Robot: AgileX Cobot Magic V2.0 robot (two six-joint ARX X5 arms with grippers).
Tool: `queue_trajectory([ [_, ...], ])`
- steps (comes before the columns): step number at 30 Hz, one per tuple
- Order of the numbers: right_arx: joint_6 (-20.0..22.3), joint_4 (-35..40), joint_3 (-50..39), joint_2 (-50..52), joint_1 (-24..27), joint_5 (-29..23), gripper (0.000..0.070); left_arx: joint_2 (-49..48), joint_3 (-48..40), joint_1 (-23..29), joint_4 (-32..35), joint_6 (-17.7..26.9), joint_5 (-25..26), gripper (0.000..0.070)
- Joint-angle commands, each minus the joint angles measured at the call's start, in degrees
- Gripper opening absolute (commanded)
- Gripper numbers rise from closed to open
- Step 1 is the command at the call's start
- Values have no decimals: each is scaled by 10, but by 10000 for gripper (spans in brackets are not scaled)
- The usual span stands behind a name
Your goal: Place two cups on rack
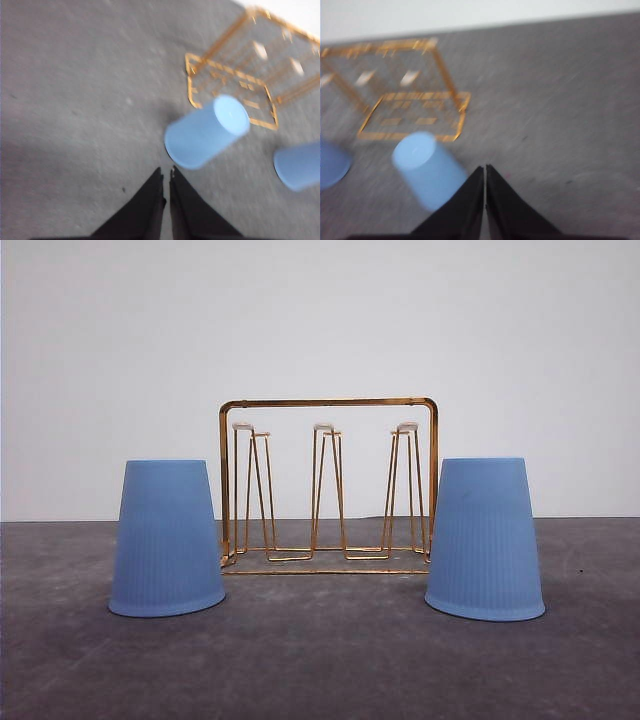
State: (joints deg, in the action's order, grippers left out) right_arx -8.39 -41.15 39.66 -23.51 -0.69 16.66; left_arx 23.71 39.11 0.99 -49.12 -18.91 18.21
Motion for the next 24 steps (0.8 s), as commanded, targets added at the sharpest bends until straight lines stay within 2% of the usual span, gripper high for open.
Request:
queue_trajectory([
  [1, 20, 4, 4, -18, 0, 23, 1, 9, 13, -2, 3, 29, 16, 3],
  [3, 28, 6, 4, -34, -11, 28, 1, 16, 14, -22, 4, 36, 18, 3],
  [10, 84, 6, 4, -42, -94, 25, 2, 46, 15, -132, 7, 120, 7, 3],
  [12, 94, 1, 4, -42, -116, 25, 3, 55, 16, -158, 7, 158, 7, 3],
  [16, 125, -14, 4, -42, -141, 24, 6, 66, 16, -190, 8, 262, 6, 3],
  [18, 142, -18, 4, -42, -145, 24, 35, 68, 16, -197, 11, 301, 6, 22],
  [19, 149, -18, 4, -42, -145, 24, 93, 69, 16, -199, 15, 309, 6, 94],
  [21, 155, -17, 4, -42, -146, 24, 269, 69, 16, -201, 23, 315, 6, 249],
  [22, 154, -16, 4, -42, -146, 24, 382, 69, 16, -201, 30, 315, 6, 373],
  [23, 154, -16, 4, -42, -146, 24, 454, 69, 16, -201, 37, 314, 6, 449],
  [24, 154, -16, 4, -42, -146, 24, 492, 69, 16, -201, 43, 313, 7, 483],
])
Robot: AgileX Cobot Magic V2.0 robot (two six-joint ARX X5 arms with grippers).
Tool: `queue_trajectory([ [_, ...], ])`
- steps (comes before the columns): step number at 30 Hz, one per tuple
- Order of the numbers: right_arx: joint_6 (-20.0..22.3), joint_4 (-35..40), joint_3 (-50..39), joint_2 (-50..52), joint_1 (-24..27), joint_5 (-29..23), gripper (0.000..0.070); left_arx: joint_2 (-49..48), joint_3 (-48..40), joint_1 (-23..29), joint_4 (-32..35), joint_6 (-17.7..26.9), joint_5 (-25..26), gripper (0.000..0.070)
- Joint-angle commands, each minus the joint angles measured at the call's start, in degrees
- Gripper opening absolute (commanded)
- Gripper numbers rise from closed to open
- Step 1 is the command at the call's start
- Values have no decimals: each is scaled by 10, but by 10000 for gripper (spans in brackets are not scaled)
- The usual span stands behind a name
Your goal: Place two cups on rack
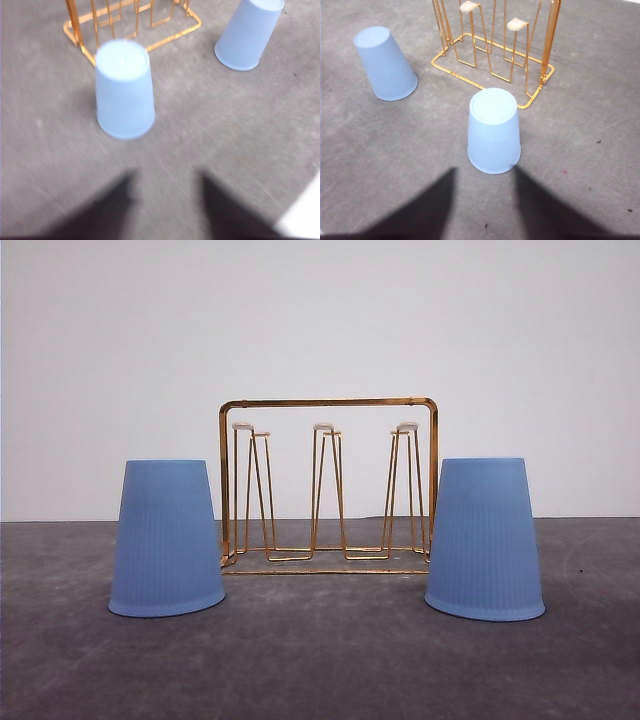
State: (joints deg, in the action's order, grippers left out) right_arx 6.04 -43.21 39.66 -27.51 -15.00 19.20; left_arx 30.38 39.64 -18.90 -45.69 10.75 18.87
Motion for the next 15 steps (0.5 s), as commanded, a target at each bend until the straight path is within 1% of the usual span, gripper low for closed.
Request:
queue_trajectory([
  [1, 10, 5, 4, -2, -2, -1, 494, 3, 10, -2, 17, 15, 1, 483],
  [5, 10, 9, 4, -1, -2, -2, 493, 14, 10, -3, 54, -8, 5, 482],
  [9, 10, 14, 4, -1, -2, -2, 493, 50, 10, -3, 110, -10, 5, 484],
  [12, 9, 21, 4, -1, -2, -2, 493, 97, 10, -5, 163, -10, 5, 488],
  [13, 8, 25, 4, -1, -2, -2, 493, 116, 10, -7, 184, -10, 4, 495],
  [15, 8, 34, 4, -1, -2, -2, 493, 154, 10, -12, 225, -10, 3, 538],
])
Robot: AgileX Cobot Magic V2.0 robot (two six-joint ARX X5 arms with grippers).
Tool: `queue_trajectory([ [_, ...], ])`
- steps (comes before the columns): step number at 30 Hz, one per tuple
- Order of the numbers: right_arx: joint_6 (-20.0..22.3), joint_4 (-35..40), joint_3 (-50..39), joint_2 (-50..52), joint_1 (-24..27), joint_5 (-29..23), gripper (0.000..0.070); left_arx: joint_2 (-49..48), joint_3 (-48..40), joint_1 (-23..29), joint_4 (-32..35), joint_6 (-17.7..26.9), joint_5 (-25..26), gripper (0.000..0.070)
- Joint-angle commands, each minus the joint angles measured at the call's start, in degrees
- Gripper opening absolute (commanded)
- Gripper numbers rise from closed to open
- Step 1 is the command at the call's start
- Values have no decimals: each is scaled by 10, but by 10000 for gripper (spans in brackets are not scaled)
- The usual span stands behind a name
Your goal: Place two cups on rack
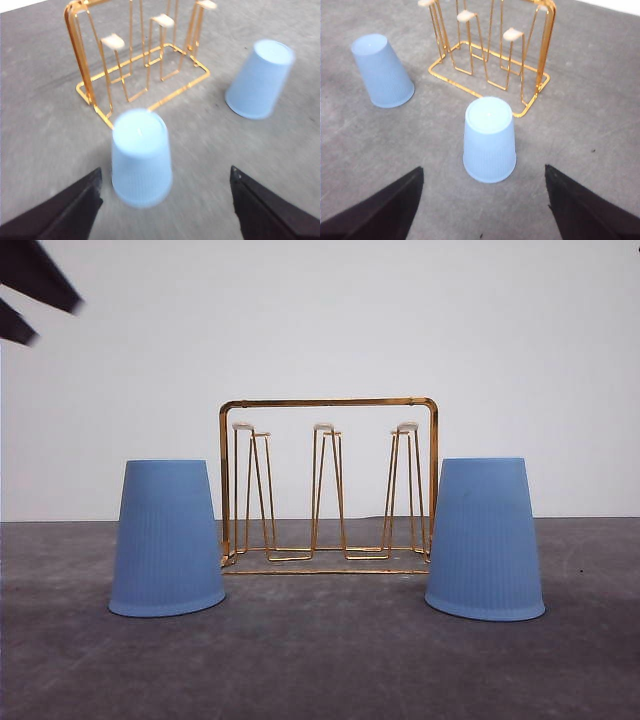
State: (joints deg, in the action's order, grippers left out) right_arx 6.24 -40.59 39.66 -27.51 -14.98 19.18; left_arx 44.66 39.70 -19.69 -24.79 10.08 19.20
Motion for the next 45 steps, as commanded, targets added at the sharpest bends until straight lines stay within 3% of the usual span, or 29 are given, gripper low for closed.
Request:
queue_trajectory([
  [1, 6, 13, 4, -1, -3, -1, 493, 31, 10, -7, 36, -3, -1, 557],
  [13, 6, 20, 4, -1, -3, -1, 493, 251, 10, -28, 224, -3, -31, 569],
  [26, 6, 20, 4, -1, -3, -1, 493, 375, 10, -33, 251, -3, -34, 546],
  [27, 6, 20, 4, -1, -3, -1, 493, 376, 10, -34, 253, -3, -38, 537],
  [30, 4, 20, 4, -1, -3, -1, 493, 371, 10, -36, 261, -3, -43, 396],
  [32, 3, 20, 4, -1, -3, -1, 493, 363, 12, -36, 259, -4, -43, 340],
  [37, 2, 20, 4, -1, -3, -1, 493, 333, 32, -37, 210, -8, -44, 339],
  [45, 2, 20, 4, -1, -3, -1, 493, 298, 147, -38, 6, -39, -44, 340],
])
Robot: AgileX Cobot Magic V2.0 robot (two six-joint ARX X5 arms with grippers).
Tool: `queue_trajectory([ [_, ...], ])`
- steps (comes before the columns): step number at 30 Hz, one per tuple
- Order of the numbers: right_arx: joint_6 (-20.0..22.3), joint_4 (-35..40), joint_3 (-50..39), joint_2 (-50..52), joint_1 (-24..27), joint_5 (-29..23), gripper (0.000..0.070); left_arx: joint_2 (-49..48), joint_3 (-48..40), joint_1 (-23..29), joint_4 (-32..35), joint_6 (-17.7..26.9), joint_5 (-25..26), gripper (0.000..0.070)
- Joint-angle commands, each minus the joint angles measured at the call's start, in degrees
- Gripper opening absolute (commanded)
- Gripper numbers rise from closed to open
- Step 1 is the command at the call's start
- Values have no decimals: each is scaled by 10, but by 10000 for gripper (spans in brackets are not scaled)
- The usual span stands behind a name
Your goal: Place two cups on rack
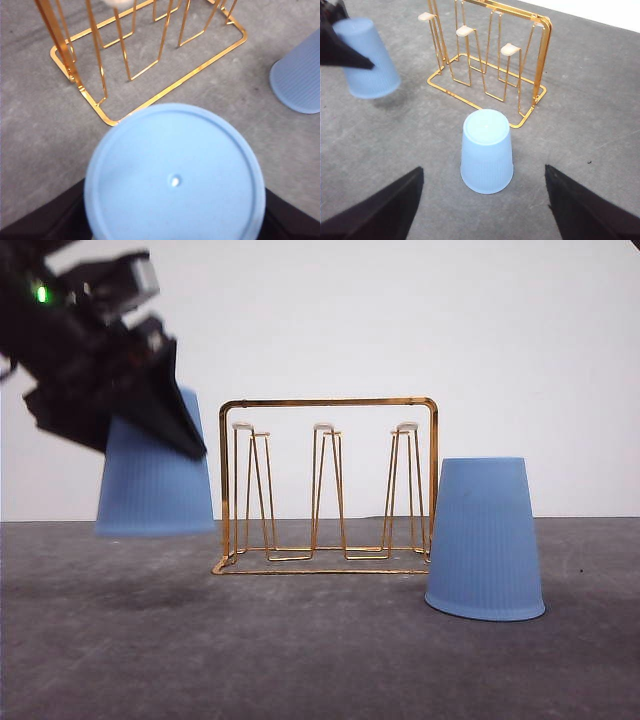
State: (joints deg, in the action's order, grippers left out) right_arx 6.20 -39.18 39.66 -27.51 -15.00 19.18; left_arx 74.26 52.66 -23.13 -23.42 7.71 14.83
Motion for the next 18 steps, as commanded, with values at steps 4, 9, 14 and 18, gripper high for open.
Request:
queue_trajectory([
  [4, 2, 6, 4, -2, -2, -1, 493, 3, 86, -8, -69, -30, -3, 343],
  [9, 2, 6, 4, -2, -2, -1, 493, 3, 151, -22, -67, -44, -58, 345],
  [14, 2, 6, 4, -2, -2, -1, 493, 7, 170, -27, 12, -44, -80, 353],
  [18, 2, 6, 4, -2, -2, -1, 493, 24, 170, -29, 65, -56, -85, 353],
])
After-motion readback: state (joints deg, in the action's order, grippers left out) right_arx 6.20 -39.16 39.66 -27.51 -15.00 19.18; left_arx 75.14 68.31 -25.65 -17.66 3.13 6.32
